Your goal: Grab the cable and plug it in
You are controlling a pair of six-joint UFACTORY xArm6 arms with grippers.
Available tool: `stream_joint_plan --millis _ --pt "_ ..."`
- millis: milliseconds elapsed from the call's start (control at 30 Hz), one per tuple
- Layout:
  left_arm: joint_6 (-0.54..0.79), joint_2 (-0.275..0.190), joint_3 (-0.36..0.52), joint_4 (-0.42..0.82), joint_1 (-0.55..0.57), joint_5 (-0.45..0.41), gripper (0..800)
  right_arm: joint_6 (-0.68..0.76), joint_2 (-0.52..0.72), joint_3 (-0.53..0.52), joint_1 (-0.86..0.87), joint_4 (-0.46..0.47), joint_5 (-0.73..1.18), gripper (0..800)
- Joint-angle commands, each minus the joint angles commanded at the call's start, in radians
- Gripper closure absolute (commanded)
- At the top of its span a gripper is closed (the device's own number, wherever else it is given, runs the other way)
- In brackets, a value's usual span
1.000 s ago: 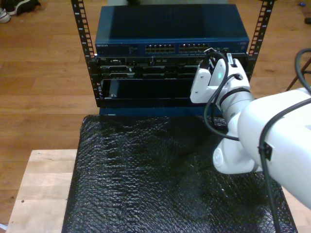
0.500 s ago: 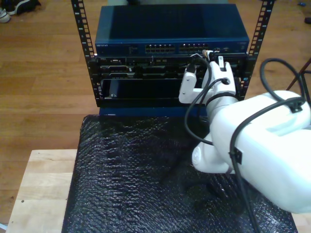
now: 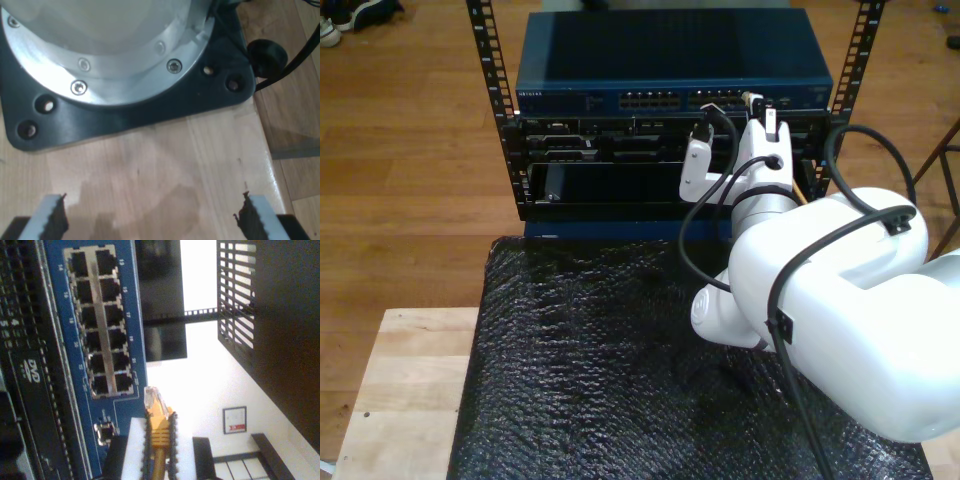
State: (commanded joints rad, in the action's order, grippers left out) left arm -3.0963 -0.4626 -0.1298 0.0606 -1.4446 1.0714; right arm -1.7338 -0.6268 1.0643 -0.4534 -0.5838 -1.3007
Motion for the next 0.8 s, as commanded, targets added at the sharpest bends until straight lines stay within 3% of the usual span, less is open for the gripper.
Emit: stream_joint_plan --millis 233,800 --pt "0.000 0.000 0.000 0.000 0.000 0.000 0 -0.014 0.000 0.006 -0.006 -0.041 -0.002 800" --pt "0.000 0.000 0.000 0.000 0.000 0.000 0 -0.014 -0.023 0.041 -0.006 -0.041 0.002 800"
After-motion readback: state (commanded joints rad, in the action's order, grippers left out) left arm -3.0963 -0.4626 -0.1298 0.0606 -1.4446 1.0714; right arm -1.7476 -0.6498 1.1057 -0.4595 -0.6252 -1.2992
